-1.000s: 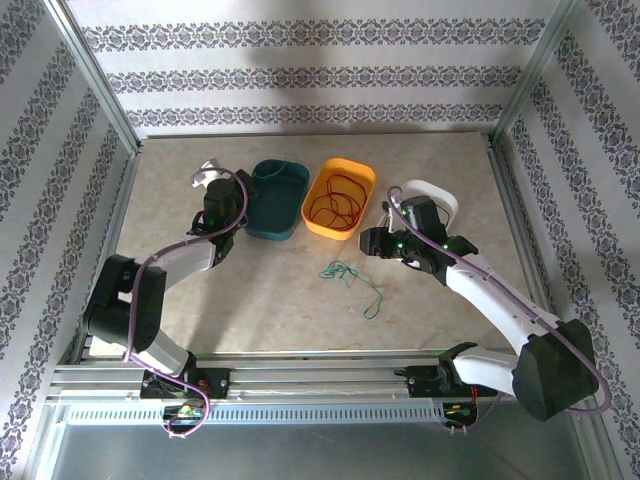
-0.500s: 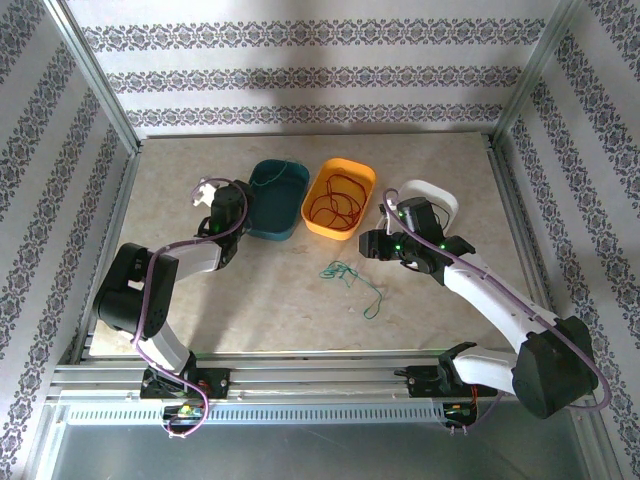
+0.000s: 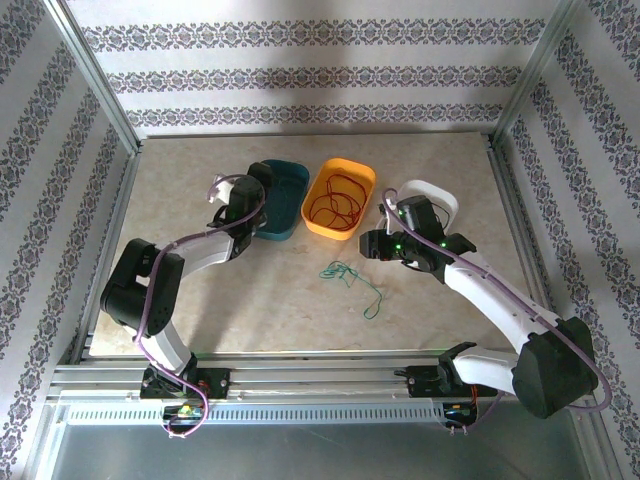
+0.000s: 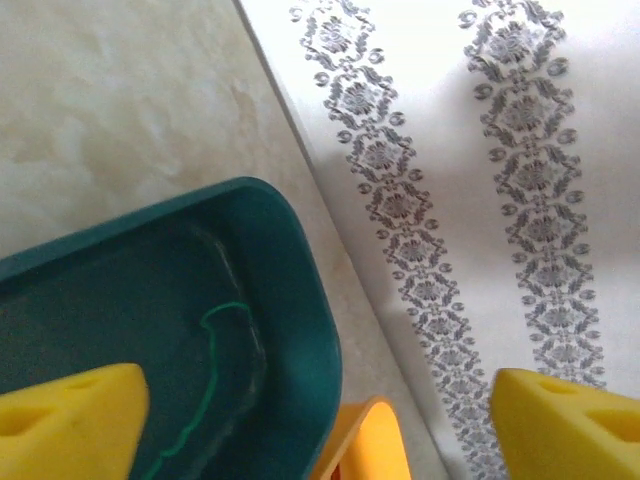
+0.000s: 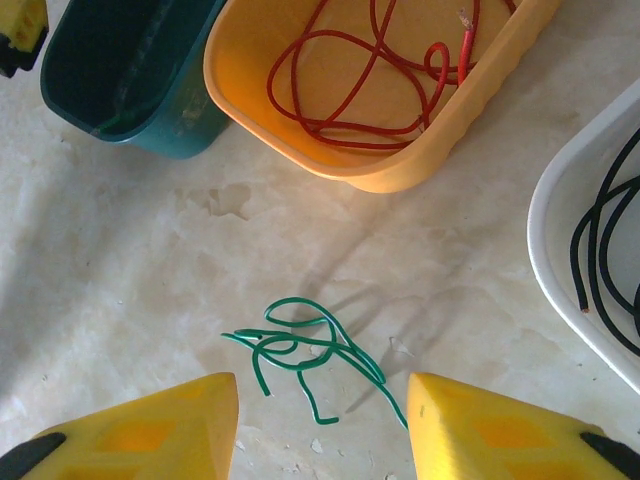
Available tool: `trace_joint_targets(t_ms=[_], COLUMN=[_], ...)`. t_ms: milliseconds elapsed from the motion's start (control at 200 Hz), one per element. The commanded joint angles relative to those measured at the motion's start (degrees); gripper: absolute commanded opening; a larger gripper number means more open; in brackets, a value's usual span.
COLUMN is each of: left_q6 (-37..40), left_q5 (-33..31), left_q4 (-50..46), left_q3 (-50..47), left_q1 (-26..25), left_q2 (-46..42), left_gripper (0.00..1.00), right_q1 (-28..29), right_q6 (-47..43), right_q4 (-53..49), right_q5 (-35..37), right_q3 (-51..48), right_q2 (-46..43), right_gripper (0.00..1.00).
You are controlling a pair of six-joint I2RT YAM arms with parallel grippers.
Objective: Untangle the cables
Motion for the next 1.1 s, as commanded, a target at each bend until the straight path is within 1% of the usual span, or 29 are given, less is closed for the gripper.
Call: trace_joint_targets(t_ms=[0, 20, 125, 225, 300, 360, 450, 505, 585, 640, 690, 790, 849, 939, 979, 1094], left_q6=[1.8, 2.5, 9.7, 21.5, 31.5, 40.4, 51.2, 56.1, 63.2, 68.0, 71.0, 74.1, 74.9, 75.0, 75.3, 75.7], left_q5=[0.6, 0.8, 1.0, 1.9, 4.4, 8.6, 14.2, 18.8, 28.5, 31.7, 31.0, 24.8, 21.6, 18.9, 18.3, 19.5], left_q4=[-5.4, -6.5, -15.2, -22.2, -27.5, -30.1, -35.2, -35.8, -35.9, -37.5, -38.5, -39.7, -39.2, -36.6, -35.4, -32.5], left_q3=[2.4, 2.8, 5.0, 7.1, 8.7, 9.5, 10.4, 9.4, 7.9, 7.9, 7.8, 8.2, 7.9, 6.4, 5.8, 4.4], left_q1=[-1.1, -1.3, -2.8, -4.6, -6.7, -8.9, -13.0, -15.3, -18.3, -20.7, -22.7, -25.4, -26.1, -26.2, -26.2, -26.2], left_q2=[-2.1, -2.7, -6.0, -8.5, -9.2, -8.9, -7.3, -6.6, -5.3, -4.4, -3.5, -1.0, -0.1, 0.3, 0.3, 0.9], left_gripper=[0.97, 1.0, 0.99, 0.99, 0.99, 0.99, 0.99, 1.0, 1.0, 1.0, 1.0, 0.99, 0.99, 0.99, 0.99, 0.99], right_q1=[1.0, 1.1, 1.7, 2.8, 3.7, 4.2, 4.8, 5.2, 6.5, 7.3, 8.2, 9.7, 10.3, 10.6, 10.8, 11.4], right_q6=[-1.5, -1.6, -1.6, -1.7, -1.9, -1.3, -0.8, -0.7, -0.6, -0.2, 0.6, 1.3, 2.2, 3.9, 4.8, 6.7], right_q4=[-1.9, -2.0, -2.6, -3.7, -4.7, -5.8, -7.0, -7.6, -9.1, -10.5, -11.9, -14.7, -15.8, -16.5, -16.4, -14.9], right_q5=[1.2, 1.3, 1.6, 1.3, 0.8, 1.3, 1.4, 1.2, 1.4, 1.7, 2.7, 6.1, 8.5, 9.4, 9.5, 8.5], right_q3=[1.6, 1.6, 1.2, 0.4, -0.4, -1.1, -2.6, -3.6, -4.3, -4.3, -4.4, -4.5, -5.0, -6.2, -6.9, -8.8], right_q2=[0.1, 0.1, 0.5, 1.2, 1.7, 2.1, 2.8, 3.4, 4.9, 6.5, 8.1, 10.3, 11.0, 11.7, 11.8, 12.3], right_gripper=[0.48, 0.48, 0.48, 0.49, 0.48, 0.49, 0.49, 0.49, 0.49, 0.49, 0.49, 0.49, 0.5, 0.5, 0.5, 0.5])
